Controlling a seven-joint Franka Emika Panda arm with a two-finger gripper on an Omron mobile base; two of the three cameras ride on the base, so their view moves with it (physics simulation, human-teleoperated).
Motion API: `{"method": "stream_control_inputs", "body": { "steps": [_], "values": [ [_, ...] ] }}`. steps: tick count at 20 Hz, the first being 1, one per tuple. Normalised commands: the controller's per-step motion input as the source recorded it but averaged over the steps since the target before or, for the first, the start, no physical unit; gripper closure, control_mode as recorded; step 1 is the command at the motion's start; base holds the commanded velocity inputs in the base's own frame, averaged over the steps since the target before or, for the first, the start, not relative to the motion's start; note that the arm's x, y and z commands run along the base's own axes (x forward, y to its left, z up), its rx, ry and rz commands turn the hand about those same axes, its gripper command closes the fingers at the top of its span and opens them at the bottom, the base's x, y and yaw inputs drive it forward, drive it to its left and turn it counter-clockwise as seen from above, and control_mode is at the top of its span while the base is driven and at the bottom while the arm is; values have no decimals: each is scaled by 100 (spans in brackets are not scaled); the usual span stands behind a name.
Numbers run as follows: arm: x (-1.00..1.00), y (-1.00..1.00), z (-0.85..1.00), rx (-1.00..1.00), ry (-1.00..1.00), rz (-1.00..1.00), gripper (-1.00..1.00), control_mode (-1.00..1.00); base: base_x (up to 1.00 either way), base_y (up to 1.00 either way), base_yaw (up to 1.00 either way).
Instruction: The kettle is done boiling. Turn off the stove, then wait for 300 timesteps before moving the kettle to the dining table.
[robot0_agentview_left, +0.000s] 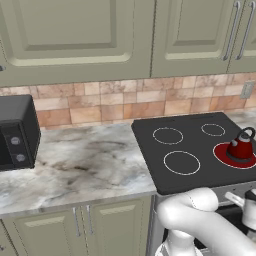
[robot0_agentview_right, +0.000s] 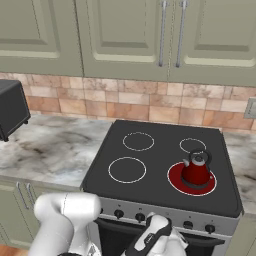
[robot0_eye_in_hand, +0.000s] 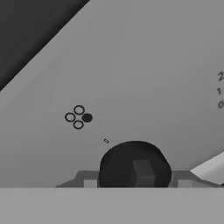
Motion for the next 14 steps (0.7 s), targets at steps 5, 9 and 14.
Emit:
{"method": "stream_control_inputs", "body": {
  "steps": [5,9,14],
  "values": [
    [-6,0,-6,22,5,0,100,-100,0,0,0],
    [-10,0,-8,24,3,0,100,-100,0,0,0],
    [-11,0,-2,24,4,0,100,-100,0,0,0]
  ]
}}
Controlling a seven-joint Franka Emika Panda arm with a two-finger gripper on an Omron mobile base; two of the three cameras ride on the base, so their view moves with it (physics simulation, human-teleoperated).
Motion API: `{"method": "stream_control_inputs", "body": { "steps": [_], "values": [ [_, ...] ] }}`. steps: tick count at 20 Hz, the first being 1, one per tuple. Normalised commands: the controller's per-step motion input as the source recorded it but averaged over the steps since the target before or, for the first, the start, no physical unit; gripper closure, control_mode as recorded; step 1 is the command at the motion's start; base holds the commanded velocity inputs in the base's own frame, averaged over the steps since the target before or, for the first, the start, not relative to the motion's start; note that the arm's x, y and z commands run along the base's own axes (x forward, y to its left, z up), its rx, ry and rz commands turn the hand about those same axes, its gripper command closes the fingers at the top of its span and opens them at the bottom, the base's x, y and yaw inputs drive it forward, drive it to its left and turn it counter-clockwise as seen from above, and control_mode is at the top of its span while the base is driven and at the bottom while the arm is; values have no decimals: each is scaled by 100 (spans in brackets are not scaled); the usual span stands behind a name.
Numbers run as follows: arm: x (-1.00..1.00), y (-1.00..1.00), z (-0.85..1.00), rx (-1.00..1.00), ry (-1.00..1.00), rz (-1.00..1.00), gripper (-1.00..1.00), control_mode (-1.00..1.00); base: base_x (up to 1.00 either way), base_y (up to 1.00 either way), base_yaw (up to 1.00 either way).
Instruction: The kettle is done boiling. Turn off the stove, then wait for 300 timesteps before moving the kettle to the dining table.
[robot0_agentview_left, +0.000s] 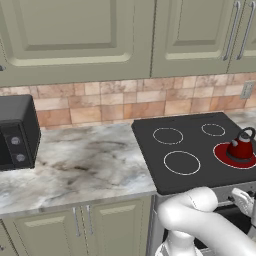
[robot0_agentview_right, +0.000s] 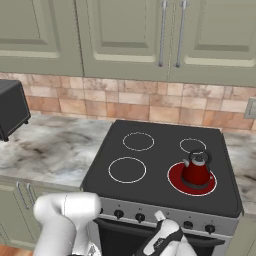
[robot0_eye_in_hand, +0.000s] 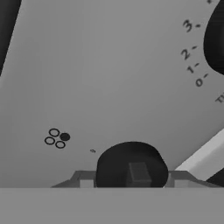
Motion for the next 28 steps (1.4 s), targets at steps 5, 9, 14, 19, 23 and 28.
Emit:
{"method": "stream_control_inputs", "body": {
  "steps": [5,9,14,19,23,28],
  "values": [
    [-10,0,-1,24,5,0,100,-100,0,0,0],
    [-9,0,-6,24,3,0,100,-100,0,0,0],
    [-8,0,-8,19,0,0,100,-100,0,0,0],
    [-7,0,0,19,0,0,100,-100,0,0,0],
    [-8,0,0,17,0,-1,100,-100,0,0,0],
    [-11,-3,0,14,0,-1,100,-100,0,0,0]
  ]
}}
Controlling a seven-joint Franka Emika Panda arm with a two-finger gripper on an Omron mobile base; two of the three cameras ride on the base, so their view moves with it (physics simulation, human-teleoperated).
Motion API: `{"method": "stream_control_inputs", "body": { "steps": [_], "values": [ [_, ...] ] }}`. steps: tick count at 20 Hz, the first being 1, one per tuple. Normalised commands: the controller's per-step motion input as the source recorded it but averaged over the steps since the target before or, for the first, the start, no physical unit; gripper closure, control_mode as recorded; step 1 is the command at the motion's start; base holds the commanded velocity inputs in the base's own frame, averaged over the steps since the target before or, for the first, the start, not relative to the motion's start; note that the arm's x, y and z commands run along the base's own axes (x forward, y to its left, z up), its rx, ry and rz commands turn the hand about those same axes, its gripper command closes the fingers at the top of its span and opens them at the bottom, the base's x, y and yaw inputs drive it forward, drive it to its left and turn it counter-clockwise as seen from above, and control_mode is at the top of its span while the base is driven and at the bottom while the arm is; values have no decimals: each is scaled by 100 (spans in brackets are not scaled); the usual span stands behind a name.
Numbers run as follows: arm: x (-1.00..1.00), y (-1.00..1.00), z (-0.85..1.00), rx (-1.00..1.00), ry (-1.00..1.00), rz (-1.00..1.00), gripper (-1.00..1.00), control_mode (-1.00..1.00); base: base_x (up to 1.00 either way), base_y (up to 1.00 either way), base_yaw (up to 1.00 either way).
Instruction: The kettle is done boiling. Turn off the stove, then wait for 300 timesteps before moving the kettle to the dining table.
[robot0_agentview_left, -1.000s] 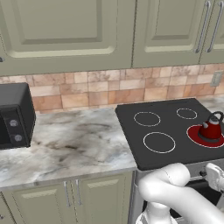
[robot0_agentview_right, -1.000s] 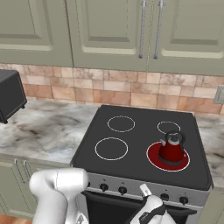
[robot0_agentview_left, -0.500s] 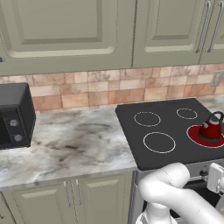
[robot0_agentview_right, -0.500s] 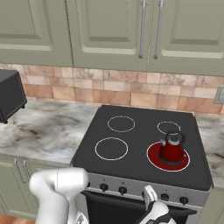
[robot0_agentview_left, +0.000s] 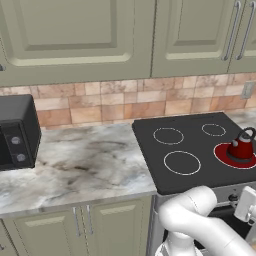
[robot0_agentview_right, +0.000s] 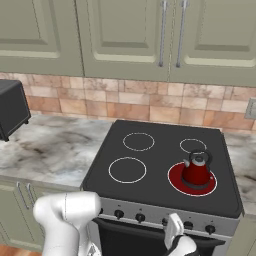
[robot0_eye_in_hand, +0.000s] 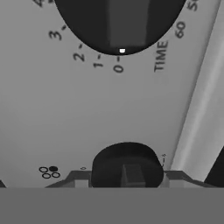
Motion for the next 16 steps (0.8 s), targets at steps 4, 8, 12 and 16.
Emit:
{"method": "stream_control_inputs", "body": {
  "steps": [4,8,12,16],
  "values": [
    [-12,0,0,17,1,-5,100,-100,0,0,0],
    [-16,0,-2,18,5,-5,100,-100,0,0,0],
    [-15,-2,-4,21,4,-1,100,-100,0,0,0],
    [-11,-8,-2,24,0,-2,100,-100,0,0,0]
  ]
}}
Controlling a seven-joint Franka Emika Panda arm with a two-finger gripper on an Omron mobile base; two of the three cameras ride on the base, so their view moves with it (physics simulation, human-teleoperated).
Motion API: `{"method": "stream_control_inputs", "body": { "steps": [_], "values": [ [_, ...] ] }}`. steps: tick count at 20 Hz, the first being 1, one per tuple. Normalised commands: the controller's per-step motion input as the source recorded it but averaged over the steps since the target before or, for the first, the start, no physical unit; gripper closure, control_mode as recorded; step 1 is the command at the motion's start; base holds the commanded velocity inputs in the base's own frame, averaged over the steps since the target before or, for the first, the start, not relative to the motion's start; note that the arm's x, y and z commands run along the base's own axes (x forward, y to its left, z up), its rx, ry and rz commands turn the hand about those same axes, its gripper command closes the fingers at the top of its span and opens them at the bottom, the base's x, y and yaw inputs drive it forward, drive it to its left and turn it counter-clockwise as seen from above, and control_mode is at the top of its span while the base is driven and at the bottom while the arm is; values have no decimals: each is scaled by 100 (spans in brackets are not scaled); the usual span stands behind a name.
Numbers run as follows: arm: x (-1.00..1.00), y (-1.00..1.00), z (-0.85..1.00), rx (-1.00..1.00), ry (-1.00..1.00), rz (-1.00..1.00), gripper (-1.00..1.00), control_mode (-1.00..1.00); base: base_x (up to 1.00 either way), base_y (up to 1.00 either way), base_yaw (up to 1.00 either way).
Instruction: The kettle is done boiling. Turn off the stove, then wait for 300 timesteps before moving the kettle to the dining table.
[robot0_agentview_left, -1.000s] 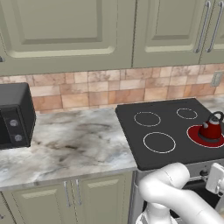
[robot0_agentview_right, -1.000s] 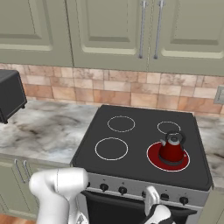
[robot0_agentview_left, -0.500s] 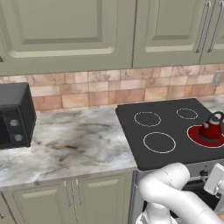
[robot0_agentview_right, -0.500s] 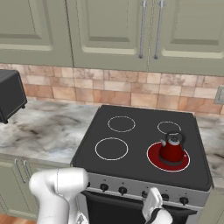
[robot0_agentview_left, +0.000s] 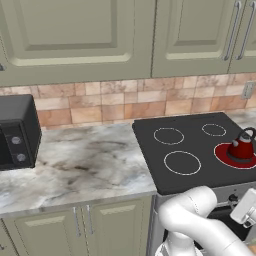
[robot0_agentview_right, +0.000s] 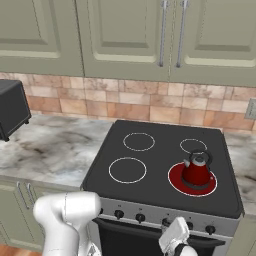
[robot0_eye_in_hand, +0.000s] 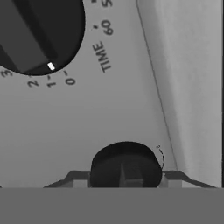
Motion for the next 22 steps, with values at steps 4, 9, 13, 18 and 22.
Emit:
{"method": "stream_control_inputs", "body": {
  "steps": [4,9,13,18,22],
  "values": [
    [-11,-5,-1,27,3,-2,100,-100,0,0,0],
    [-19,-13,-1,25,1,-2,100,-100,0,0,0],
    [-22,-10,0,25,5,-1,100,-100,0,0,0],
    [-20,-7,-4,27,7,0,100,-100,0,0,0],
    [-22,-7,-8,27,6,0,100,-100,0,0,0]
  ]
}}
